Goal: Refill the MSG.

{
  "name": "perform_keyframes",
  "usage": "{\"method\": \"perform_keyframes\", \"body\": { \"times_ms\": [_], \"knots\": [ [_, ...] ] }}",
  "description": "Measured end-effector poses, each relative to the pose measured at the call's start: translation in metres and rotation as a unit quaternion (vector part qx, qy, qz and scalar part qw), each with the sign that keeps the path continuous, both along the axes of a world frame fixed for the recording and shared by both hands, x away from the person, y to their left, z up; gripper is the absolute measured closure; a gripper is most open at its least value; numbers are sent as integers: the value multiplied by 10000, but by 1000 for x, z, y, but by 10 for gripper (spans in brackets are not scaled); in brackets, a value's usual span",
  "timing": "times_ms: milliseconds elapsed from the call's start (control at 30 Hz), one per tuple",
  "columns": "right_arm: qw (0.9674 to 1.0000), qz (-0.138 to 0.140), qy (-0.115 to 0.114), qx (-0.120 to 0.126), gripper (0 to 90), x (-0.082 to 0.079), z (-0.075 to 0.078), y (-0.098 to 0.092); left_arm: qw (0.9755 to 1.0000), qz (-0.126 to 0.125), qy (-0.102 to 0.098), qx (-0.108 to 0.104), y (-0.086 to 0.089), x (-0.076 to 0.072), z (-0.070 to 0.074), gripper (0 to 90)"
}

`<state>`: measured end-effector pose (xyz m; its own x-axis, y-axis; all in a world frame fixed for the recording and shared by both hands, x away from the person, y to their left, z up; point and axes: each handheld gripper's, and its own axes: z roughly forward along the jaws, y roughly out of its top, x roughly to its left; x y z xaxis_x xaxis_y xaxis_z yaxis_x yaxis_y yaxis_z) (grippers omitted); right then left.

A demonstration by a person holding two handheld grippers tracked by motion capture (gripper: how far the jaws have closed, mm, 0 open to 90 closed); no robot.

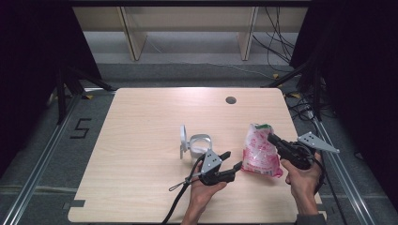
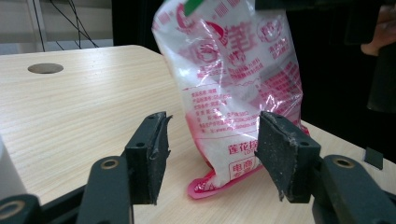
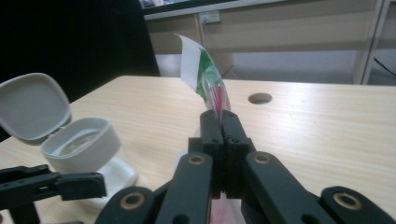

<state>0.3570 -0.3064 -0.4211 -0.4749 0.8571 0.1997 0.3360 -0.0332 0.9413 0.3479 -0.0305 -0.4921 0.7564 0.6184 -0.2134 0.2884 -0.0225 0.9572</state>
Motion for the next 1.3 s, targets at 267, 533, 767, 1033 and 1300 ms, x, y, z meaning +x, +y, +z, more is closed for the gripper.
{"method": "perform_keyframes", "body": {
  "times_ms": [267,533,767,1033,1300],
  "knots": [
    [9997,-173,194,22,900,3,-12,-12,9998,-176,10,77,2,-2,4,421],
    [9982,-342,483,65,900,4,-24,-19,9996,-238,53,140,4,-3,7,401],
    [9979,-381,499,128,900,4,-28,-23,9994,-269,68,217,7,-4,10,386],
    [9979,-447,472,-51,900,7,-34,-28,9995,-268,19,150,19,-7,20,378],
    [9980,-427,463,-112,897,10,-35,-31,9993,-246,124,253,27,-5,21,366]
  ]
}}
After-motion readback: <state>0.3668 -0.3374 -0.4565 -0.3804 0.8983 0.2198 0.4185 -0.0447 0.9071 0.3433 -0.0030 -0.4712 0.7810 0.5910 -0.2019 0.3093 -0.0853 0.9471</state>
